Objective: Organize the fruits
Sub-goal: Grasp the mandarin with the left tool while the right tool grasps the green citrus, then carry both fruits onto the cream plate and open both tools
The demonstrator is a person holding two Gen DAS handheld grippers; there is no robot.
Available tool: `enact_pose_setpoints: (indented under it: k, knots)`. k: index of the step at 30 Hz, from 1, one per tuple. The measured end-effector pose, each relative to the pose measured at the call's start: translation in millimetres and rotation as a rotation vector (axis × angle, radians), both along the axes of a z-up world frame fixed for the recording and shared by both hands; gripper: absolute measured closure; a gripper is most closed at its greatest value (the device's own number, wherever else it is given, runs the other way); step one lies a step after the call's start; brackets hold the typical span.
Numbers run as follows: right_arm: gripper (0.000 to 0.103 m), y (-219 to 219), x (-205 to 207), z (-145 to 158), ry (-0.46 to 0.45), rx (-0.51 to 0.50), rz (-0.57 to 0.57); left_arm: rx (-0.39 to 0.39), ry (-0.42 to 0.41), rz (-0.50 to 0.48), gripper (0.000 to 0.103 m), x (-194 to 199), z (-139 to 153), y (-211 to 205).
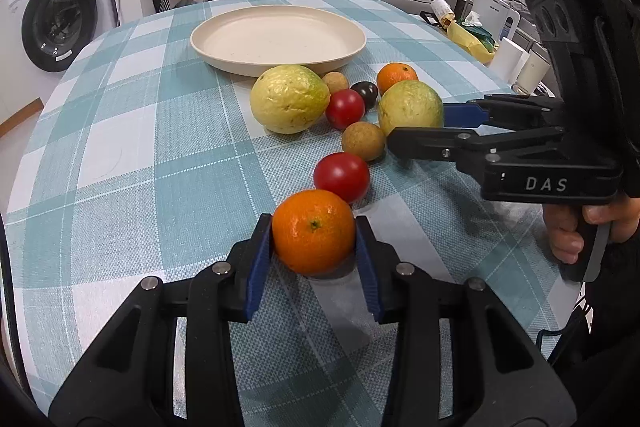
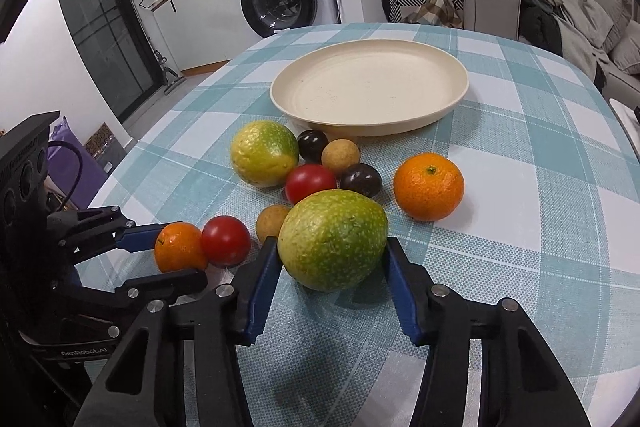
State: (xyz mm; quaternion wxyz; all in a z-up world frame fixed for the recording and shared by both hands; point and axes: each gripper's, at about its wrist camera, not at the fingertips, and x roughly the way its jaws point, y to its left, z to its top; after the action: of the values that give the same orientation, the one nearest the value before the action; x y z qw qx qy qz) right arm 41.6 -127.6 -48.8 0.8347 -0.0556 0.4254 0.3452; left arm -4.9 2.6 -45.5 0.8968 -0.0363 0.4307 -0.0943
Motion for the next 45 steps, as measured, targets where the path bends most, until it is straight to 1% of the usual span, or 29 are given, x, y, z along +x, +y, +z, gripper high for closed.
enact_pose_setpoints:
  k: [5, 14, 23, 31, 34, 42, 45]
  knots:
    - [0.051, -0.5, -4.5, 7.9, -0.014, 0.023, 0.006, -0.004, -0.014, 0.022, 0.067, -3.7, 4.0, 3.7]
    - [0.051, -2.2, -9.6, 15.1, -0.040, 0.050, 0.012, -0.016, -0.060, 0.031, 0.067, -6.6, 13.5, 4.8]
    - [0.051, -16.6, -3.1, 25.0, -0.059, 0.128, -0.018, -0.022, -0.112, 0.051, 0.067, -7.3, 25.7, 7.3]
    - [0.051, -25.9, 4.6, 33.1, -0.092, 0.180, -0.050, -0.026, -0.160, 0.068, 0.067, 12.6, 33.5, 13.8]
    - [0.051, -26.0, 11.4, 35.9, -0.092, 0.177, -0.056, -0.013, -0.175, 0.080, 0.067, 21.8, 35.3, 17.8]
    - [0.051, -21.4, 30.7, 39.9, -0.080, 0.177, -0.064, -0.019, -0.210, 0.126, 0.067, 50.1, 46.4, 30.1]
    - [0.051, -16.9, 35.9, 39.7, -0.076, 0.172, -0.063, -0.015, -0.222, 0.126, 0.067, 61.4, 50.6, 31.1]
